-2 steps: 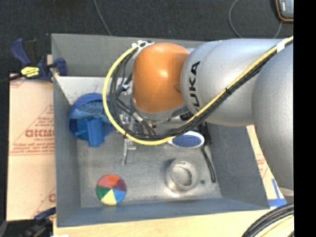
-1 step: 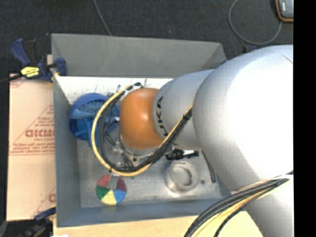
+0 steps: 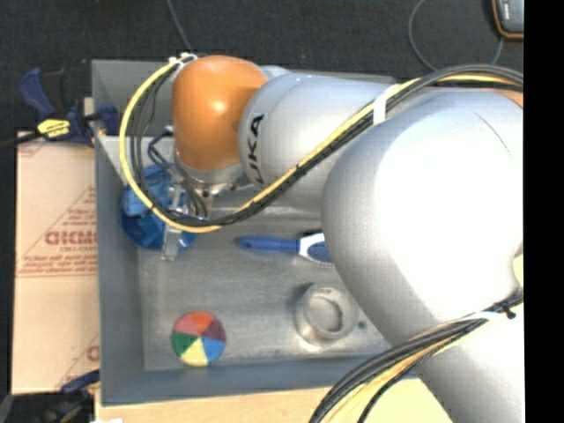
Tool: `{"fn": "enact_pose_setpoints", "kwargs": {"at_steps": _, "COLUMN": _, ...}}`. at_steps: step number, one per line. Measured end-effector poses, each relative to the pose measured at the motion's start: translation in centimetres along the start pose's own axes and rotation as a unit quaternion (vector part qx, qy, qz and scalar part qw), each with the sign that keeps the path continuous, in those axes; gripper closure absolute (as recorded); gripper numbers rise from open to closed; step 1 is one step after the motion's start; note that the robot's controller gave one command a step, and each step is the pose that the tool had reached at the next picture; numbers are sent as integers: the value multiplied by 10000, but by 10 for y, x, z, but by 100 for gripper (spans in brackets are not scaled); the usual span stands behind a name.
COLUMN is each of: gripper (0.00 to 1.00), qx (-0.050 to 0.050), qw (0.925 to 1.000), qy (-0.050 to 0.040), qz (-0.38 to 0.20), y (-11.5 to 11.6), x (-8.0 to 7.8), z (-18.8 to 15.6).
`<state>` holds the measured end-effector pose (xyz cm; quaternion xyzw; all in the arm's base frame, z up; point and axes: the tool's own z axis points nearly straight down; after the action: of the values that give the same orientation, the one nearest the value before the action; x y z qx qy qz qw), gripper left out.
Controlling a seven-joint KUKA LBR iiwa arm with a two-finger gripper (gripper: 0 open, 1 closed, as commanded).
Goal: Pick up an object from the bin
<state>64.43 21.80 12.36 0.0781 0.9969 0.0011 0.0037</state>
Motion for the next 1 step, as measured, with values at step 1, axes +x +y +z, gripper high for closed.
{"fn": "enact_pose_setpoints", "kwargs": {"at_steps": 1, "gripper": 0, "qx": 59, "qw": 9962, "qy": 121, "qz": 856, "y": -66, "x": 122, "z": 23}}
